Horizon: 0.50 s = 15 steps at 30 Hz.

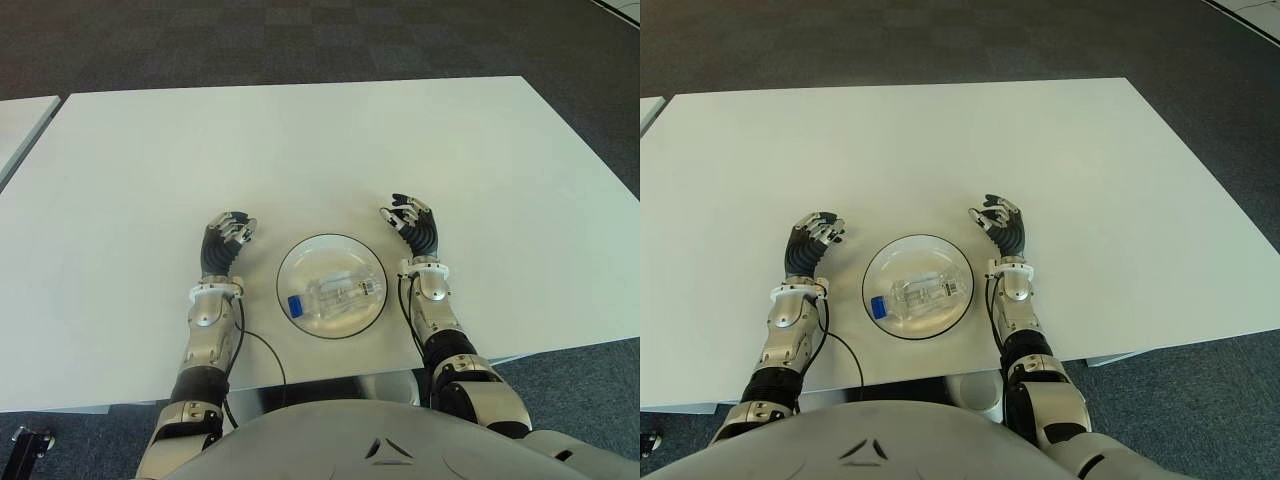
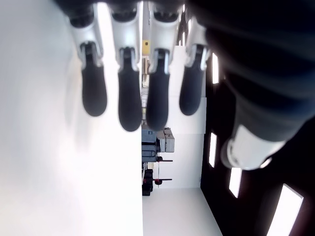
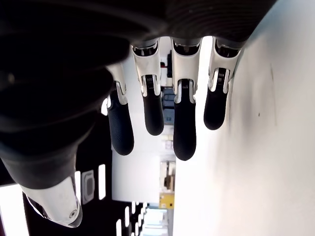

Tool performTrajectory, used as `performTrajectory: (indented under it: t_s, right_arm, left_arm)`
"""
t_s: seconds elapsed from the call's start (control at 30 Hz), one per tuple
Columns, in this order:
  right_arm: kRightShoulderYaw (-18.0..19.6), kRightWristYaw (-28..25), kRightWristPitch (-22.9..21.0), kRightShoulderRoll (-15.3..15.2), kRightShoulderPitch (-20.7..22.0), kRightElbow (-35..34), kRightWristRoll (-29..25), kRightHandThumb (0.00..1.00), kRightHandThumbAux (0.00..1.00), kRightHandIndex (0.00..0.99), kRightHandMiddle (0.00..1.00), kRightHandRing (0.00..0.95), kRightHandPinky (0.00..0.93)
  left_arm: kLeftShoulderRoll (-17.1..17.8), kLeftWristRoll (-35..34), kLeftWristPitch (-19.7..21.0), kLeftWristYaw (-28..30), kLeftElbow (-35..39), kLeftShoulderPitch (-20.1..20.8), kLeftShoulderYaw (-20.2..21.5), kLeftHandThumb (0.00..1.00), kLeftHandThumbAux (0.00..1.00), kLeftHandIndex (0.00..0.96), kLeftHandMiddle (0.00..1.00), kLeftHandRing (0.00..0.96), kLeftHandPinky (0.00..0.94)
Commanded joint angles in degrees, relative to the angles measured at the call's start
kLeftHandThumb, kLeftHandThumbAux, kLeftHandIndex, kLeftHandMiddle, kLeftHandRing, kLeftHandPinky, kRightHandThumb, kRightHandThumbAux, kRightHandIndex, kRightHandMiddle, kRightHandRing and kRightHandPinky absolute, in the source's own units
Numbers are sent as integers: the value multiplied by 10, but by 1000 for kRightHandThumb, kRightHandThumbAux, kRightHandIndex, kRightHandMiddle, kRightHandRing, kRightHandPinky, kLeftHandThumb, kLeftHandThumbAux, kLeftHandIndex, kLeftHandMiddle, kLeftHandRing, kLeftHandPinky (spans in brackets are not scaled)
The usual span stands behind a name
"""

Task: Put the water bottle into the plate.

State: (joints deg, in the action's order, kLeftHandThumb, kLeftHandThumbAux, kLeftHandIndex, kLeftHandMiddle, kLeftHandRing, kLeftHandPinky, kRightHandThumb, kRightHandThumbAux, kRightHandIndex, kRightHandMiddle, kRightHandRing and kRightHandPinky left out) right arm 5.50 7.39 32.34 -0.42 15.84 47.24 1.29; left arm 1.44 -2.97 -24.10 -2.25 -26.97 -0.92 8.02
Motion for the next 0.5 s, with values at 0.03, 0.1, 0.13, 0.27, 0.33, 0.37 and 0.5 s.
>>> performTrajectory:
  t_s: [0.03,0.1,0.13,0.27,0.33,0.37,0.5]
  right_arm:
    - [7,-5,-18,7,0,11,-14,707,727,435,618,622,623]
    - [7,-5,-18,8,0,10,-14,707,727,435,619,622,622]
    - [7,-5,-19,8,-1,10,-14,707,727,435,620,622,624]
    - [7,-4,-20,10,-1,9,-14,707,727,435,623,623,624]
    - [7,-3,-20,10,-1,8,-14,707,727,435,624,623,623]
    - [6,-3,-21,10,-1,8,-14,707,727,435,624,623,623]
    - [5,-3,-22,10,-1,6,-13,707,727,435,623,623,630]
  left_arm:
    - [-1,-1,13,0,-4,-8,1,833,677,414,474,508,502]
    - [-1,-1,13,0,-4,-8,1,833,677,414,474,507,502]
    - [-1,-1,14,0,-4,-8,1,833,677,415,473,507,502]
    - [0,-1,14,1,-3,-8,1,834,676,417,471,505,502]
    - [0,-1,14,1,-2,-8,2,834,676,417,471,505,502]
    - [0,-2,14,2,-3,-8,2,834,676,418,471,505,502]
    - [0,-4,12,4,-4,-8,2,834,676,419,471,506,502]
